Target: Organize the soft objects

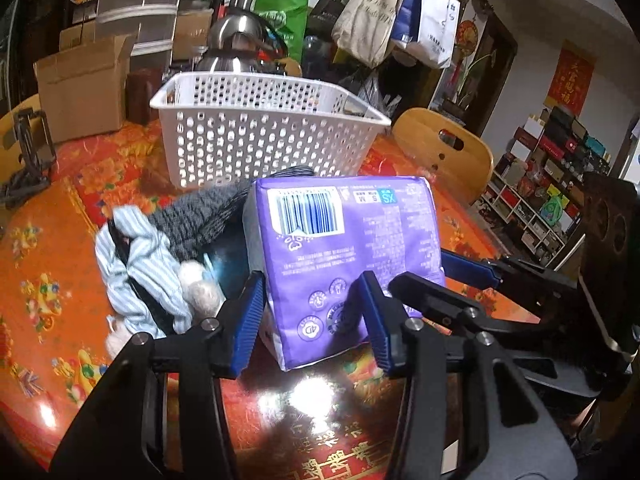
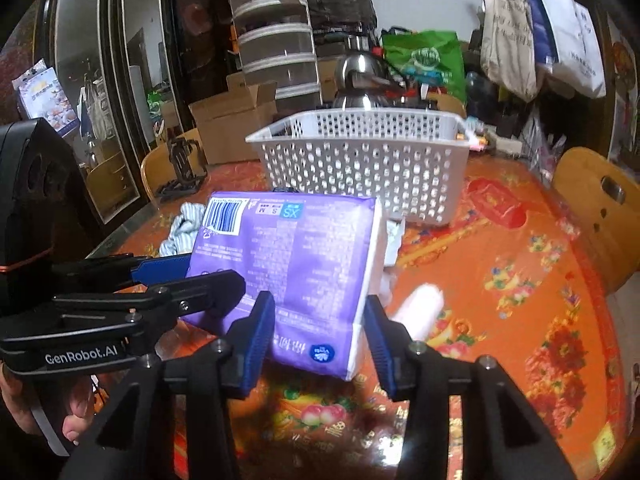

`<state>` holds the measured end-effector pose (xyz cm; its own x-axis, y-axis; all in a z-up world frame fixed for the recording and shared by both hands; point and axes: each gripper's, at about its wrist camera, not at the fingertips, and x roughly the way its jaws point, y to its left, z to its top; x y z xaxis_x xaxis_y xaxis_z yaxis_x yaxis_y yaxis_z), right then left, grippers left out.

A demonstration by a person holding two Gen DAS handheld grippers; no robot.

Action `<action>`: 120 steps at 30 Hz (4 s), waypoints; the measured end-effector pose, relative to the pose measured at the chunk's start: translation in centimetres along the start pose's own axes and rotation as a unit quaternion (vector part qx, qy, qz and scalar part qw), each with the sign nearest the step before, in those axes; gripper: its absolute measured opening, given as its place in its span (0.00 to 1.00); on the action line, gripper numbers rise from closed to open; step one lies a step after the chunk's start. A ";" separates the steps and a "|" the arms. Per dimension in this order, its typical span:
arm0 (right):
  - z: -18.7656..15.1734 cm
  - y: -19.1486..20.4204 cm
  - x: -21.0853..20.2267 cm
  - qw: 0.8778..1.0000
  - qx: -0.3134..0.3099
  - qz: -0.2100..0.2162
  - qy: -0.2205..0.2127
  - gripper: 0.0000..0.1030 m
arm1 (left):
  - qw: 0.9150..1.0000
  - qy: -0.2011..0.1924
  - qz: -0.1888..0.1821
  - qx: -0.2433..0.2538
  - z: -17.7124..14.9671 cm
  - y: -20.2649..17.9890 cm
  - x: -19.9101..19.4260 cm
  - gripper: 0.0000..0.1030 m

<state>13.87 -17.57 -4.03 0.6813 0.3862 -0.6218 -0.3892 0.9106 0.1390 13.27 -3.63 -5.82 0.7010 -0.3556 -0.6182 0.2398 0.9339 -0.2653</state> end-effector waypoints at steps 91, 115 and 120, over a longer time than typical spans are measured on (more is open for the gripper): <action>-0.5 5.8 0.7 0.998 0.002 0.039 -0.055 0.64 | 0.991 -0.041 0.123 -0.039 -4.8 14.7 -9.0 0.75; -2.3 9.5 5.8 0.999 -0.029 0.042 -0.009 0.18 | 0.999 0.008 0.053 -0.001 -4.2 13.0 -2.2 0.27; -2.3 9.4 6.1 0.999 -0.031 0.038 -0.008 0.09 | 0.999 -0.002 0.047 0.003 -4.0 12.8 -2.4 0.14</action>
<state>12.95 -6.96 -8.27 0.6572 0.4570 -0.5994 -0.4776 0.8677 0.1379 11.98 9.03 -10.68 0.7228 -0.2655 -0.6380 0.1765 0.9636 -0.2010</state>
